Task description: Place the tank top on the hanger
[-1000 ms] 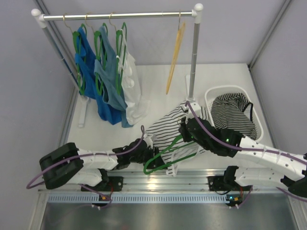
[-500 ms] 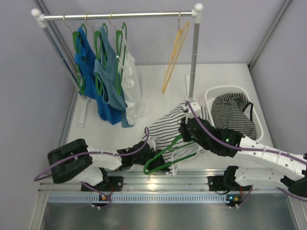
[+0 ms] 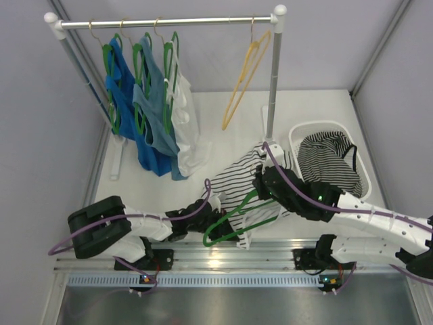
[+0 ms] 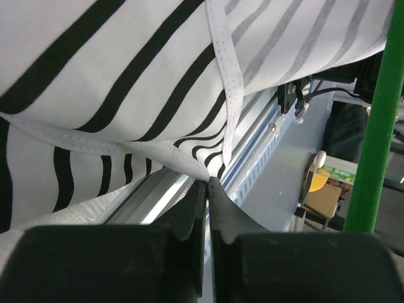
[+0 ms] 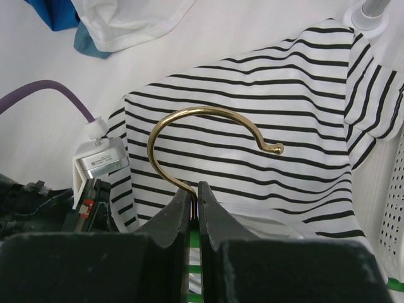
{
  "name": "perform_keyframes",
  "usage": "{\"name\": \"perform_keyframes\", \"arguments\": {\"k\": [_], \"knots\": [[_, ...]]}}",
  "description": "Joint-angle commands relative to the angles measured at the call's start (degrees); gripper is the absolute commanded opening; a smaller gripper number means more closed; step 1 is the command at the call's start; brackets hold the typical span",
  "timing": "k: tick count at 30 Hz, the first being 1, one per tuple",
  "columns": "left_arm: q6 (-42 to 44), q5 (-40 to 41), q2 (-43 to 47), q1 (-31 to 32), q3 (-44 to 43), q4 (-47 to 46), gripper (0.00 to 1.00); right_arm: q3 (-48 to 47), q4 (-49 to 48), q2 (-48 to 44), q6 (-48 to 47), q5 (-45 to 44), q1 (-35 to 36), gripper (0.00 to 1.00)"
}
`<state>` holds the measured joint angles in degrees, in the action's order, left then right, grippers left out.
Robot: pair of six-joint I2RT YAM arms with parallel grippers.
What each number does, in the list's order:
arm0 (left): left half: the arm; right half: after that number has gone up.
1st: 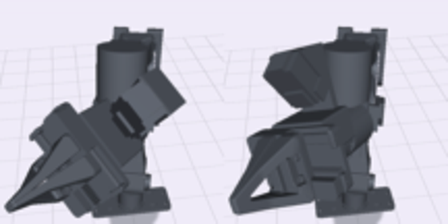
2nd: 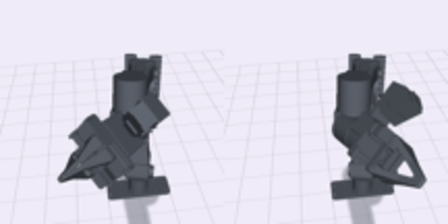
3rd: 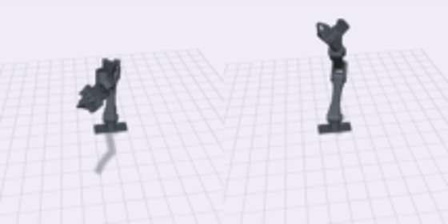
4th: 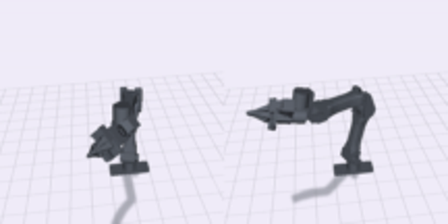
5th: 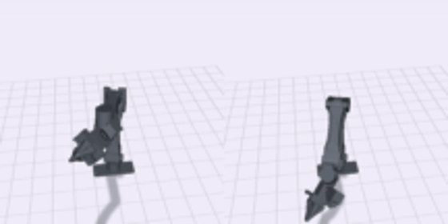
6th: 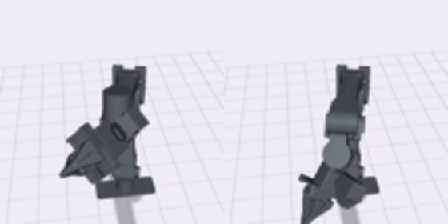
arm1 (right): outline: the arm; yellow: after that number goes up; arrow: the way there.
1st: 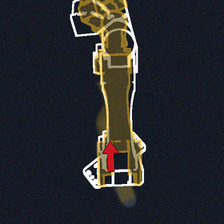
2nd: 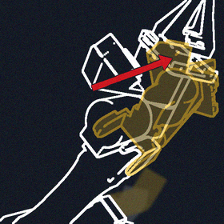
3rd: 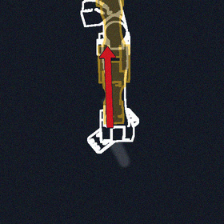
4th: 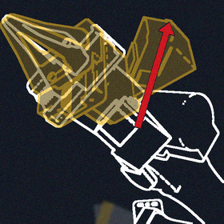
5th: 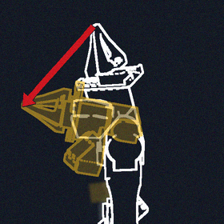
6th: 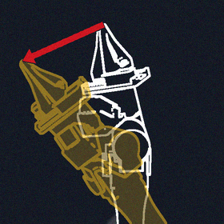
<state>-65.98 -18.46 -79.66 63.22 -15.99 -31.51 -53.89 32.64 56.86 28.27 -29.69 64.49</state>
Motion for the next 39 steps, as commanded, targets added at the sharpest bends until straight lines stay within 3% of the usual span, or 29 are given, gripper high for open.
{"name": "perform_keyframes", "arguments": {"k": [1,3,9,21,33,39], "knots": [[0.5,-0.7,-0.59,0.32,-2.03,-6.81,0.05,-1.39,-0.22,0.36,0.99,-2.65,0.99,0.0],[1.02,-0.79,-0.59,0.32,-2.12,-6.99,0.0,-1.83,0.4,0.7,1.34,-3.61,0.99,0.0],[1.64,1.84,3.62,0.24,0.16,-7.08,0.0,-3.15,3.04,0.62,2.31,-6.77,1.16,0.0],[1.29,7.21,23.13,-5.38,9.04,-2.33,0.0,-5.26,5.85,0.01,3.37,-14.16,1.08,0.0],[1.02,10.9,45.62,-11.54,12.82,13.47,0.0,-10.35,11.21,2.64,2.31,-25.41,1.08,0.0],[1.11,11.34,51.53,-12.16,12.74,19.81,0.0,-11.94,12.88,4.31,2.84,-27.26,-0.24,0.0]]}}
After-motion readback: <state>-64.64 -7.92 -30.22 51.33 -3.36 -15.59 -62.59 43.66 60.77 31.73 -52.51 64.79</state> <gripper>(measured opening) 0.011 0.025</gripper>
